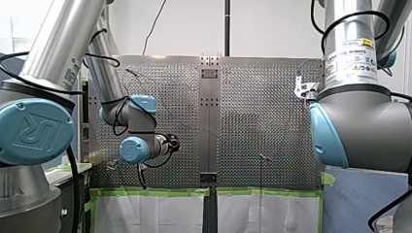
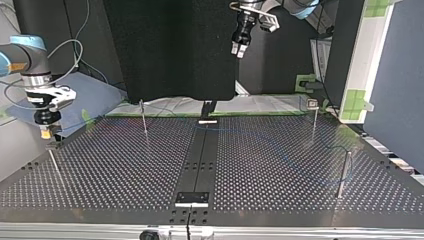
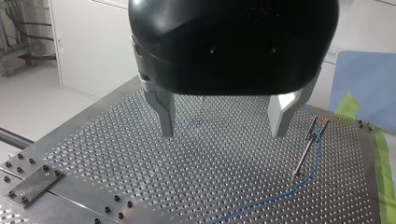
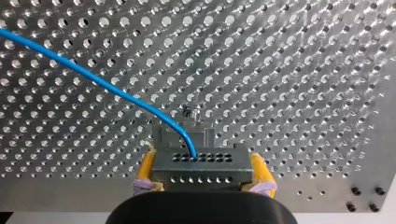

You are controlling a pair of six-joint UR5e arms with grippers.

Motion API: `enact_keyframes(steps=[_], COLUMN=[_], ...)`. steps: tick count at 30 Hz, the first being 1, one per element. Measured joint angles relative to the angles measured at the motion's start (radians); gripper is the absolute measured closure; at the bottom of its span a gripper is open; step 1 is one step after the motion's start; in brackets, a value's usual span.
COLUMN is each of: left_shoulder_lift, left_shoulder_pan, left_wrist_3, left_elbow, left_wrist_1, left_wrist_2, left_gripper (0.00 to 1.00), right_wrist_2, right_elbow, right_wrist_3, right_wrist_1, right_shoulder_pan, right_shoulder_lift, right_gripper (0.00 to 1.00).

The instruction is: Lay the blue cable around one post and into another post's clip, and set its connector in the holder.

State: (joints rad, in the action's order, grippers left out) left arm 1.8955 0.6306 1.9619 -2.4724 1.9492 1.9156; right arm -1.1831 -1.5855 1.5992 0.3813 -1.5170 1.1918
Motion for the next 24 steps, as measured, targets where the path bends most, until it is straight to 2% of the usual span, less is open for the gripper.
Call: enact_keyframes(steps=[3, 5, 8, 11, 18, 24], left_shoulder_lift=[0.0, 0.0, 0.0, 0.0, 0.0, 0.0], left_shoulder_pan=[0.0, 0.0, 0.0, 0.0, 0.0, 0.0], left_wrist_3=[0.0, 0.001, 0.001, 0.001, 0.0, 0.002], left_elbow=[0.0, 0.0, 0.001, 0.003, 0.005, 0.006], left_wrist_1=[0.0, 0.0, 0.001, 0.001, 0.001, 0.002], left_wrist_2=[0.001, 0.001, 0.001, 0.001, 0.001, 0.001], left_gripper=[0.0, 0.0, 0.0, 0.0, 0.0, 0.0], right_wrist_2=[0.025, 0.035, 0.04, 0.042, 0.067, 0.09], right_elbow=[0.024, 0.043, 0.058, 0.063, 0.065, 0.065], right_wrist_3=[-0.009, -0.024, -0.047, -0.059, -0.063, -0.046], right_wrist_1=[-0.025, -0.044, -0.066, -0.067, -0.045, -0.023], right_shoulder_pan=[0.01, 0.015, 0.02, 0.022, 0.027, 0.036], right_shoulder_lift=[-0.018, -0.036, -0.057, -0.065, -0.069, -0.07], right_gripper=[1.0, 1.0, 1.0, 1.0, 1.0, 1.0])
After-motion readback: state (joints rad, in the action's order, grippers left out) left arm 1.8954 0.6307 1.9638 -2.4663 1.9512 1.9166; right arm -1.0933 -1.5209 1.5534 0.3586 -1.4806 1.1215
